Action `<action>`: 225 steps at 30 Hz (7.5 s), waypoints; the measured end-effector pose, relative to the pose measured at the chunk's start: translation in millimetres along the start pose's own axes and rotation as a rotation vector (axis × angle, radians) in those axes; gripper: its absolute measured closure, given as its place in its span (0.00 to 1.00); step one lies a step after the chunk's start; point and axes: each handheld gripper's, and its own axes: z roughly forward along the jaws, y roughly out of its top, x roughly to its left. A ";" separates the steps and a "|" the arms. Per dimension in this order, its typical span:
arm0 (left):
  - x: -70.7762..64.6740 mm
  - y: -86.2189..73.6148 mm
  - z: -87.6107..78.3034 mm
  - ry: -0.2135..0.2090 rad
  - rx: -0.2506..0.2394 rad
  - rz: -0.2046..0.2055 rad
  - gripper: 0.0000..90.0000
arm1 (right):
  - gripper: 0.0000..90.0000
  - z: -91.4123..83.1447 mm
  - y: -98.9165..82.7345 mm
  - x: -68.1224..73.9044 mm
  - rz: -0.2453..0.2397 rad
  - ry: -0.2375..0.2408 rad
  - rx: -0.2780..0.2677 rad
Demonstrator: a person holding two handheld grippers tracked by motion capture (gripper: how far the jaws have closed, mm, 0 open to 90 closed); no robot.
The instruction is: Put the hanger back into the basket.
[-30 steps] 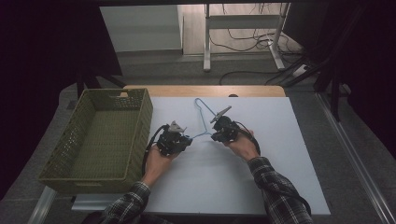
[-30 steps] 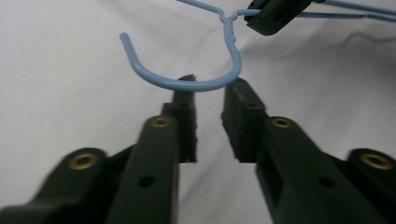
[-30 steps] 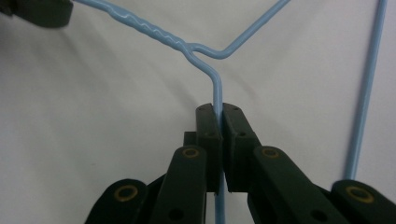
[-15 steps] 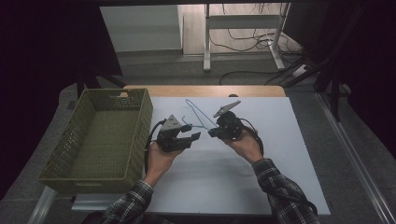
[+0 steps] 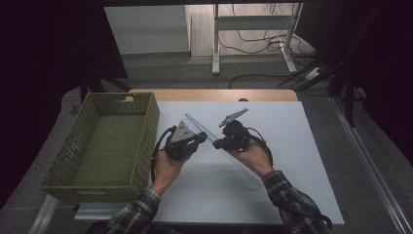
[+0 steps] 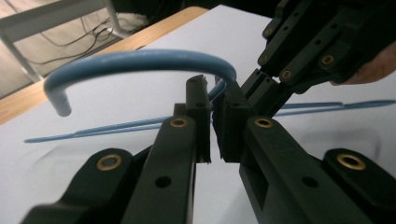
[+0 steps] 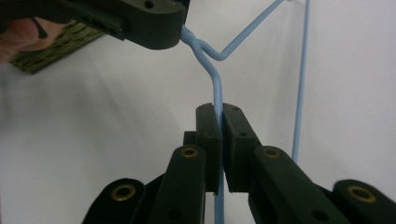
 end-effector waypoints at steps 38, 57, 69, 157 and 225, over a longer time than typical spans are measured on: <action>5.8 20.5 -22.3 -0.283 0.318 0.253 0.56 | 0.96 -65.1 -24.2 34.1 -0.081 0.165 -0.041; -10.0 30.9 -15.7 -0.431 0.428 0.275 0.97 | 0.83 -67.7 -25.0 34.7 -0.158 0.100 -0.004; 6.2 39.4 -33.9 -0.315 0.386 0.110 0.97 | 0.25 -102.8 -31.4 32.3 -0.102 -0.079 -0.135; 206.3 -104.4 -197.0 0.300 0.322 -0.375 0.97 | 0.07 -128.0 -173.4 12.8 0.286 -0.187 -0.223; 29.1 -94.3 -159.5 0.015 0.141 -0.171 0.04 | 0.00 -129.0 -178.2 27.4 0.219 -0.244 -0.172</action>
